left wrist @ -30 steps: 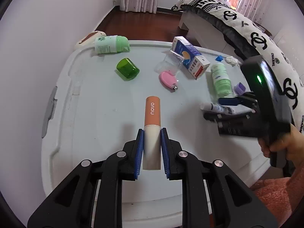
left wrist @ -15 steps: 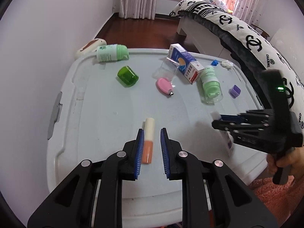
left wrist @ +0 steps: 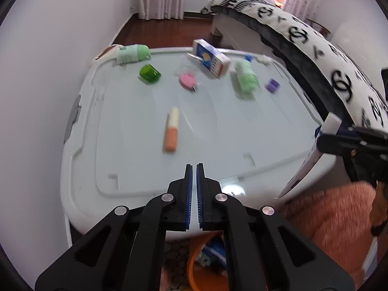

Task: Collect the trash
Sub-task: 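Grasp the orange lip balm with the left gripper while the right bins a white bottle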

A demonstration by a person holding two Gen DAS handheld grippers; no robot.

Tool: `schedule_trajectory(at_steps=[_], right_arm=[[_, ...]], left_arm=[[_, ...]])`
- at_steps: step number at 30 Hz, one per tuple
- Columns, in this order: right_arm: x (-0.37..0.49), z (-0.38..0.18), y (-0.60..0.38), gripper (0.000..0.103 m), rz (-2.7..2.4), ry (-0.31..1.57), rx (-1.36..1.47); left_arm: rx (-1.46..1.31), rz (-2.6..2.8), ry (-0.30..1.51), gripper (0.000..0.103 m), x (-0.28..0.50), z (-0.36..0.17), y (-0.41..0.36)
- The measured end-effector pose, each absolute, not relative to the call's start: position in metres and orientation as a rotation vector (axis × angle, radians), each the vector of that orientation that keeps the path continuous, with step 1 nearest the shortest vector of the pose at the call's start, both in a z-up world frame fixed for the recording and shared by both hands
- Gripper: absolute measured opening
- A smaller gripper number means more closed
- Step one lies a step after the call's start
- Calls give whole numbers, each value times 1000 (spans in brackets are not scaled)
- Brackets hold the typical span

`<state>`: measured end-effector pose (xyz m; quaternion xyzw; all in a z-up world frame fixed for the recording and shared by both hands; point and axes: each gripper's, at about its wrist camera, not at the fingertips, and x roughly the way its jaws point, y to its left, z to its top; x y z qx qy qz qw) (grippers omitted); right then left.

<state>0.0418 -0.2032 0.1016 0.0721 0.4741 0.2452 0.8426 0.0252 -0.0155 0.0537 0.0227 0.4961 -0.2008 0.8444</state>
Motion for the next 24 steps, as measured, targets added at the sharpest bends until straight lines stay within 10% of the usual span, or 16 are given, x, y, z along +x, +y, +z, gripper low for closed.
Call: schedule_trajectory(at_steps=[9, 11, 13, 14, 24], right_arm=[[-26, 34, -173, 24, 504, 1223, 62], [-32, 14, -172, 70, 440, 1264, 13], [-36, 4, -177, 73, 365, 1271, -12], [-34, 2, -182, 76, 344, 1284, 5], [5, 36, -220, 87, 198, 1180, 89]], left_arm=[[141, -545, 1309, 4, -49, -11, -29], [175, -543, 1395, 18, -54, -31, -36], [212, -529, 1448, 68, -53, -43, -41], [209, -518, 1446, 75, -52, -44, -40], [135, -352, 1366, 85, 31, -23, -23]])
